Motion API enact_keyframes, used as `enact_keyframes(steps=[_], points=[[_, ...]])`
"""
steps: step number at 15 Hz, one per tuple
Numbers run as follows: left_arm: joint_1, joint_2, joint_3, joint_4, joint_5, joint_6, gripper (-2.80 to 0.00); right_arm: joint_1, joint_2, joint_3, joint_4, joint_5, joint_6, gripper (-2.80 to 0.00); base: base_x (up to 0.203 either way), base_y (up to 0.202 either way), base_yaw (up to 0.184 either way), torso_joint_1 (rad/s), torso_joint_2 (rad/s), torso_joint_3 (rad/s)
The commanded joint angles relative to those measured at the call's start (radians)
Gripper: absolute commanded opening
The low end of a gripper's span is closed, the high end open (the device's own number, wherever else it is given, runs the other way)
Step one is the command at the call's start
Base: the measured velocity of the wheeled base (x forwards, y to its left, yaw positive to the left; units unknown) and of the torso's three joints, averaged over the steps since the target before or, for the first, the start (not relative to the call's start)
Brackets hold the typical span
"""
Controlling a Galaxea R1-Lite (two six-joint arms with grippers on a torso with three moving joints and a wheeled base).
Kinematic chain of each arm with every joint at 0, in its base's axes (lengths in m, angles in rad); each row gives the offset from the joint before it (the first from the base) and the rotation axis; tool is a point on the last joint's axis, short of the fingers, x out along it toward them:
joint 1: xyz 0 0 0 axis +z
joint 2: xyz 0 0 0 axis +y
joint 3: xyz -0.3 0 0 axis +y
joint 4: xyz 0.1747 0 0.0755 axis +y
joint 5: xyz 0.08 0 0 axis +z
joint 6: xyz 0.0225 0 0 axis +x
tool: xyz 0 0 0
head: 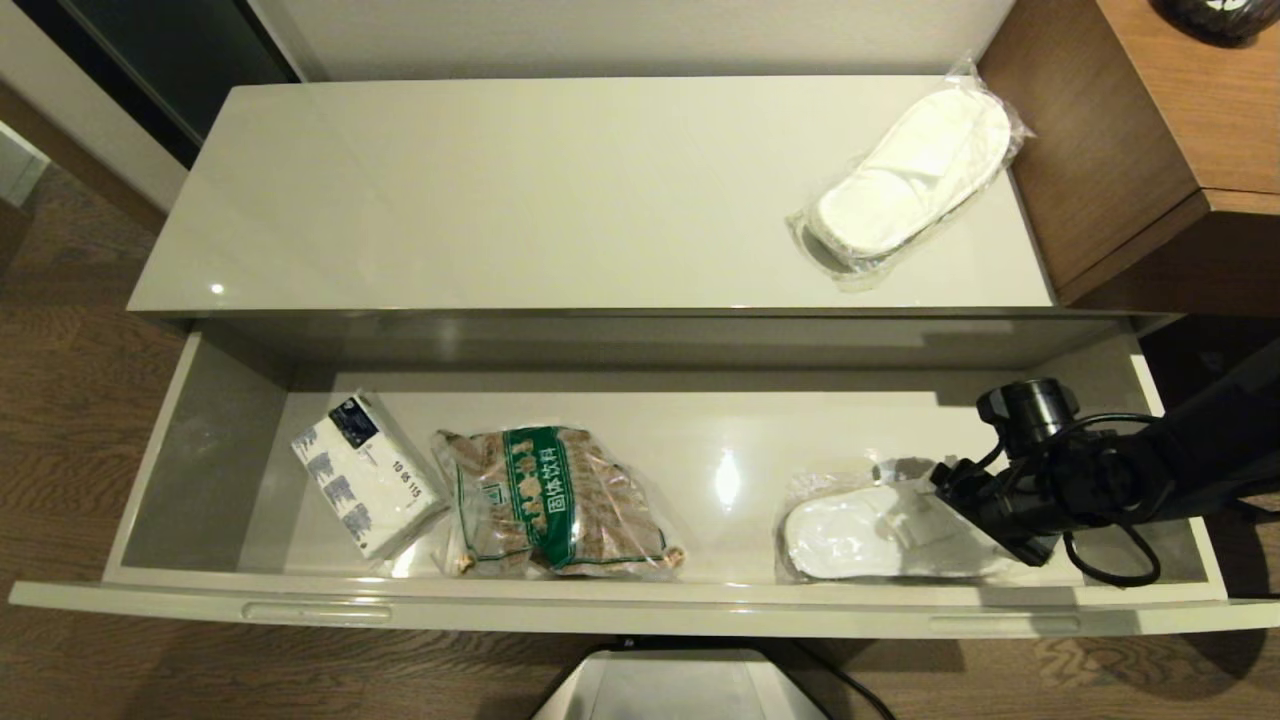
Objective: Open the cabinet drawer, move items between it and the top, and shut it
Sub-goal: Take out the disposable slippers from the drawer
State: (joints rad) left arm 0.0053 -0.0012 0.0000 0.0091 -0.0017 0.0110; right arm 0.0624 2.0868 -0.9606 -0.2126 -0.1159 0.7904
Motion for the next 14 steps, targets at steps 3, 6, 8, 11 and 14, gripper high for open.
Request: enact_keyframes(steps=[3, 6, 8, 11, 14], points=[[0.001, 0.000, 0.000, 0.000, 0.000, 0.000, -2.80, 0.034, 0.013, -0.001, 0.012, -0.007, 0.004, 0.00, 0.000, 0.000, 0.000, 0.000, 0.00, 0.000], [0.001, 0.000, 0.000, 0.000, 0.000, 0.000, -2.80, 0.033, 0.051, 0.006, 0.016, -0.008, 0.008, 0.00, 0.000, 0.000, 0.000, 0.000, 0.00, 0.000], [0.001, 0.000, 0.000, 0.000, 0.000, 0.000, -2.80, 0.033, 0.078, 0.016, 0.009, -0.008, 0.014, 0.00, 0.000, 0.000, 0.000, 0.000, 0.00, 0.000], [0.001, 0.000, 0.000, 0.000, 0.000, 0.000, -2.80, 0.033, 0.084, 0.020, 0.005, -0.007, 0.016, 0.00, 0.000, 0.000, 0.000, 0.000, 0.00, 0.000], [0.001, 0.000, 0.000, 0.000, 0.000, 0.000, -2.80, 0.033, 0.109, 0.038, -0.011, -0.007, 0.018, 0.00, 0.000, 0.000, 0.000, 0.000, 0.00, 0.000]])
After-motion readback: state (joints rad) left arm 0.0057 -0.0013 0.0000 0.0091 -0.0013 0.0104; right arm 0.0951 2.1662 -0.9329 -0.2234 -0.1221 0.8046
